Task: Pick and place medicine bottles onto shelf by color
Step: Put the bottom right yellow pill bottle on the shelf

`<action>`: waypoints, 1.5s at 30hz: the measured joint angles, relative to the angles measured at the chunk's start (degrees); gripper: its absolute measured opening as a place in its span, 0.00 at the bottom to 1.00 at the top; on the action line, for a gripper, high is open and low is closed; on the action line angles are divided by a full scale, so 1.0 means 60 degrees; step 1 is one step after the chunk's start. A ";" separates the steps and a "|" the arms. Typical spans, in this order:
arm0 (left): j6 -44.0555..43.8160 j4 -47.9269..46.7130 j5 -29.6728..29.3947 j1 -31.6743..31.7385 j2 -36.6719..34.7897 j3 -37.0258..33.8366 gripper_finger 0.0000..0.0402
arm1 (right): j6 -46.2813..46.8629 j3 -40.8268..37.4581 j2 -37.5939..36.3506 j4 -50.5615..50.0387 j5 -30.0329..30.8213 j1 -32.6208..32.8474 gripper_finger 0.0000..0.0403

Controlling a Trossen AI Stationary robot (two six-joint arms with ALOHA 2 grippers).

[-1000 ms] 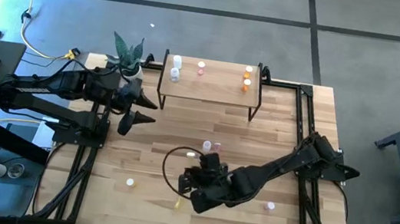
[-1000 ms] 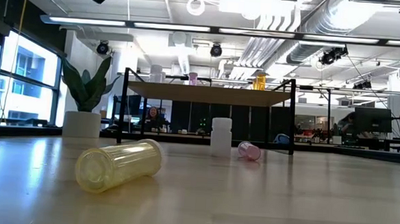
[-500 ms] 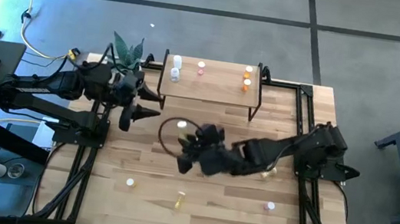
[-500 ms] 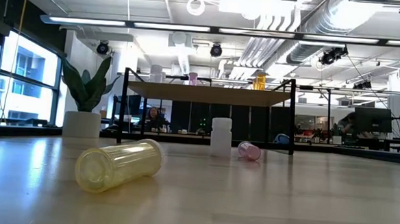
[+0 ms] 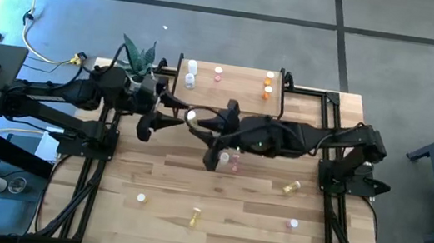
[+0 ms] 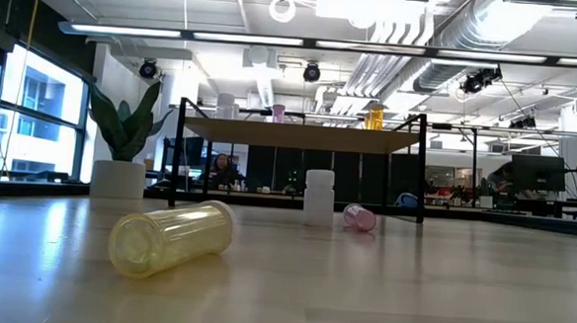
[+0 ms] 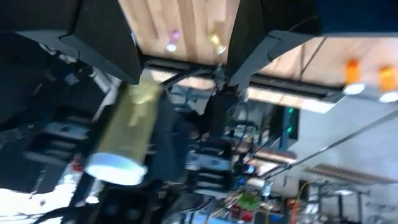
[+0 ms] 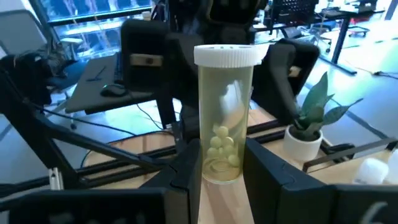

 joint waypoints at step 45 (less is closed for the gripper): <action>0.1208 0.2432 -0.0411 0.0146 0.1025 0.0000 0.20 | -0.0381 0.0000 -0.0049 -0.0070 -0.2353 -0.1562 0.20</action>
